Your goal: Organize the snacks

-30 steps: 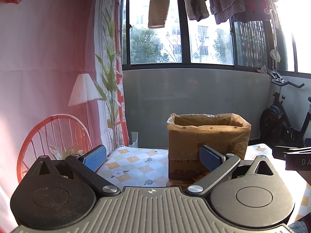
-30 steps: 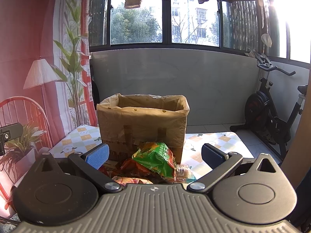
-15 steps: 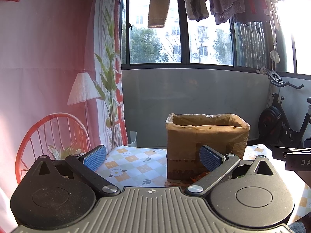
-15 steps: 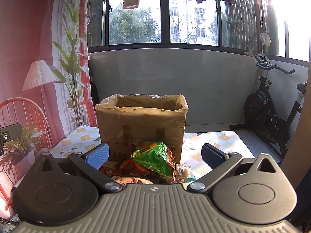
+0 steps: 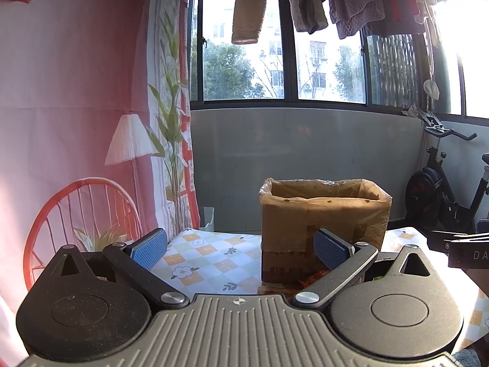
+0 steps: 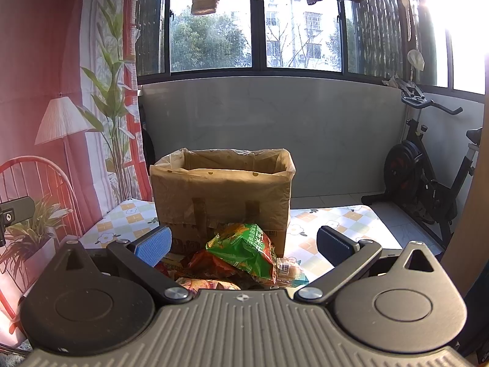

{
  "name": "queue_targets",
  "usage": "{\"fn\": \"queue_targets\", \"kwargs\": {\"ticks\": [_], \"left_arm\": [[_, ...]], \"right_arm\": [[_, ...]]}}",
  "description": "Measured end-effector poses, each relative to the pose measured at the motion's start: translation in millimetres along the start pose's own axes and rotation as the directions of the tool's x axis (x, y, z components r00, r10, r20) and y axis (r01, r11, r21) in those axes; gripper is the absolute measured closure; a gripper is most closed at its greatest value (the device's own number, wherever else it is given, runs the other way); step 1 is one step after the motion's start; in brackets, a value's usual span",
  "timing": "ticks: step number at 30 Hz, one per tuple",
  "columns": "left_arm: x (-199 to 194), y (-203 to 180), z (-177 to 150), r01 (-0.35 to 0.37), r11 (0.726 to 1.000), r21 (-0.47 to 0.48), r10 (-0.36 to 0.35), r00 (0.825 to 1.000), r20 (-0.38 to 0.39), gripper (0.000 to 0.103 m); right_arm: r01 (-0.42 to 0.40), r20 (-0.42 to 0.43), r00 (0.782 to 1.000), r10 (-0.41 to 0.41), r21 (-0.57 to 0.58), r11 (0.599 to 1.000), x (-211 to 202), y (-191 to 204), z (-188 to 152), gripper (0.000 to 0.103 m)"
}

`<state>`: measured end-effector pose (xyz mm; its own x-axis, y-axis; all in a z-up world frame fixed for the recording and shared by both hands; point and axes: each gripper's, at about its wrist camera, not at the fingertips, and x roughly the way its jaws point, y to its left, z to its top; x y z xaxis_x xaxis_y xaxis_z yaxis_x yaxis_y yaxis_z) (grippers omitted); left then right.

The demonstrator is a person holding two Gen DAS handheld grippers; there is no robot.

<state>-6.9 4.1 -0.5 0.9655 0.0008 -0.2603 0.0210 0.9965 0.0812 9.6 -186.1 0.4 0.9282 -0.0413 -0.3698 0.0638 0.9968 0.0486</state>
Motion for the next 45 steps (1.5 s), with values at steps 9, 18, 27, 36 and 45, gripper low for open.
{"fn": "queue_targets", "kwargs": {"ticks": [9,18,27,36,45], "left_arm": [[-0.2,2.7,-0.8,0.011,1.0,-0.002,-0.011,1.0,0.009,0.0],[-1.1,1.1,-1.8,0.015,1.0,0.003,-0.015,1.0,0.01,0.0],[14.6,-1.0,7.0,0.004,1.0,0.004,-0.004,1.0,0.019,0.0],[78.2,5.0,19.4,-0.031,0.999,-0.008,0.032,0.997,0.069,0.001],[137.5,8.7,-36.4,-0.002,0.999,-0.054,-0.003,0.995,-0.095,0.008]], "right_arm": [[0.001,0.0,1.0,-0.001,0.006,1.0,0.4,0.3,0.5,0.0],[-0.002,0.002,1.0,0.002,0.011,1.0,1.5,-1.1,-2.2,0.0],[-0.05,0.057,0.997,0.048,0.039,0.998,4.8,-8.1,-5.8,0.0],[-0.048,0.215,0.976,0.046,0.002,0.999,50.1,-20.1,10.7,0.0],[-0.042,0.144,0.989,0.041,0.001,0.999,119.1,-5.8,1.0,0.0]]}}
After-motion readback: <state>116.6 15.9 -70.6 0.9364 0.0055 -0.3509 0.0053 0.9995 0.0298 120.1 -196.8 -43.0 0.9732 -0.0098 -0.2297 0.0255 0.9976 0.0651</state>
